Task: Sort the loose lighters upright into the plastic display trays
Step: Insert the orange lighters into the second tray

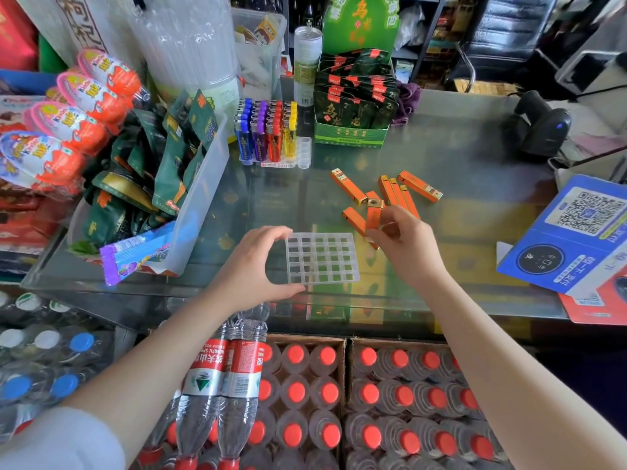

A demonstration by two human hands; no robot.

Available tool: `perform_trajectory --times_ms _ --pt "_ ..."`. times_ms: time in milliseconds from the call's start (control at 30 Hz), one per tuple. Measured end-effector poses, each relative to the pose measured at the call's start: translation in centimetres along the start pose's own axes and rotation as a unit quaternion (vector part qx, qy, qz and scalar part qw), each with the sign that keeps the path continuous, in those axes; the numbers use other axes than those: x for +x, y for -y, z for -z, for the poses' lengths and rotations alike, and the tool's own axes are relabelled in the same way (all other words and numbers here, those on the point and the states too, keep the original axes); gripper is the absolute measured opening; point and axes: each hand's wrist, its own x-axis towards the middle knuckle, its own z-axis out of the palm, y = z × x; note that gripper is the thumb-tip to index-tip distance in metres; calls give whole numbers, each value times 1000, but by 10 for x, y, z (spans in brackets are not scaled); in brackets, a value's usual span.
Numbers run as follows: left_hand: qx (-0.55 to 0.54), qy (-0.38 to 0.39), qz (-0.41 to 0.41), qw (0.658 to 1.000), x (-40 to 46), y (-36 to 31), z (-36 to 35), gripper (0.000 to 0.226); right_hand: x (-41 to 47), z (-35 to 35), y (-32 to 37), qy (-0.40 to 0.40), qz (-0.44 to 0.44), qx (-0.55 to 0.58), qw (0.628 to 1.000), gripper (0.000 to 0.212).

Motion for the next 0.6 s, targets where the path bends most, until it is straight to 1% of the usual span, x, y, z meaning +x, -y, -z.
perform_trajectory --times_ms 100,167,200,467,600 --pt "41 11 11 999 4 8 -1 81 -1 -19 10 41 6 114 993 4" --pt "75 13 12 997 6 12 -1 87 1 -33 15 61 3 155 986 5" --pt "86 15 11 996 7 14 -2 90 2 -40 18 70 5 158 985 7" --pt "88 -2 11 996 11 20 -5 98 14 -70 34 108 73 92 987 13" --pt "92 0 14 996 12 19 -4 98 18 -68 34 127 119 27 984 3"
